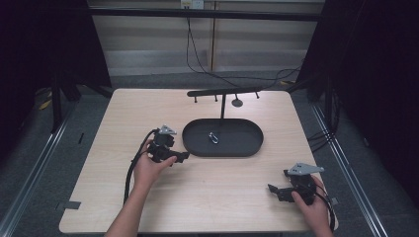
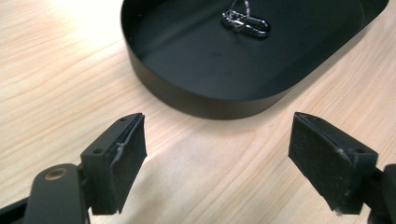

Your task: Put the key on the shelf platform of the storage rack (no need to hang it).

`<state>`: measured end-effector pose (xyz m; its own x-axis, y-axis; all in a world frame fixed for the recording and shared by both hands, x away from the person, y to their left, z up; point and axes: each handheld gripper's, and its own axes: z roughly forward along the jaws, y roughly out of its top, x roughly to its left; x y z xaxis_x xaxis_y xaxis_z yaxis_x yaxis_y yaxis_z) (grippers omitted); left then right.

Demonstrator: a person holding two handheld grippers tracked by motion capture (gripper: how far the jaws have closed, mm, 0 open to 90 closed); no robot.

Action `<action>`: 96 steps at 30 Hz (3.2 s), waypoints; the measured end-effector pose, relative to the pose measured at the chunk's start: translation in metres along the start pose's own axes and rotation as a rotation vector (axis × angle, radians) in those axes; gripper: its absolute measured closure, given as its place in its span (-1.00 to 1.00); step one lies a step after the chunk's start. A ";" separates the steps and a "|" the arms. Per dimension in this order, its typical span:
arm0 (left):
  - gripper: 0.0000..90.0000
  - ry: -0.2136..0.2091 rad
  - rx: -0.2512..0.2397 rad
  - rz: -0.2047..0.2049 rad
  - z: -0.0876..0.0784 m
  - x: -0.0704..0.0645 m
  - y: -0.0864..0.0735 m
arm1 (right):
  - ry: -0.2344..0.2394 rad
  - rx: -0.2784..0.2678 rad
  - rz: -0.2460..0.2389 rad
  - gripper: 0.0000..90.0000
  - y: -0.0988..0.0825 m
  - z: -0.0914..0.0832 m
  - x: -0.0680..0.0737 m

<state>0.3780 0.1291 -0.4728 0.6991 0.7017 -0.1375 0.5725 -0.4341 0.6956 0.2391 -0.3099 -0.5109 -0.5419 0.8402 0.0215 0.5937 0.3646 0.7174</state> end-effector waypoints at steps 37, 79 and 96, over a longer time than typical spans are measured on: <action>-0.58 0.054 0.015 -0.027 -0.028 0.020 -0.036 | -0.001 0.000 0.000 -0.70 0.000 0.000 0.000; -0.63 0.129 0.021 0.045 -0.046 0.025 -0.087 | -0.001 0.000 0.002 -0.70 0.000 0.000 0.000; -0.65 0.127 -0.033 0.047 -0.046 0.025 -0.095 | -0.001 0.000 0.001 -0.70 0.000 0.000 0.000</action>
<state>0.3212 0.2139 -0.5094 0.6638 0.7478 -0.0148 0.5242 -0.4510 0.7224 0.2389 -0.3098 -0.5109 -0.5405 0.8410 0.0217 0.5944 0.3635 0.7173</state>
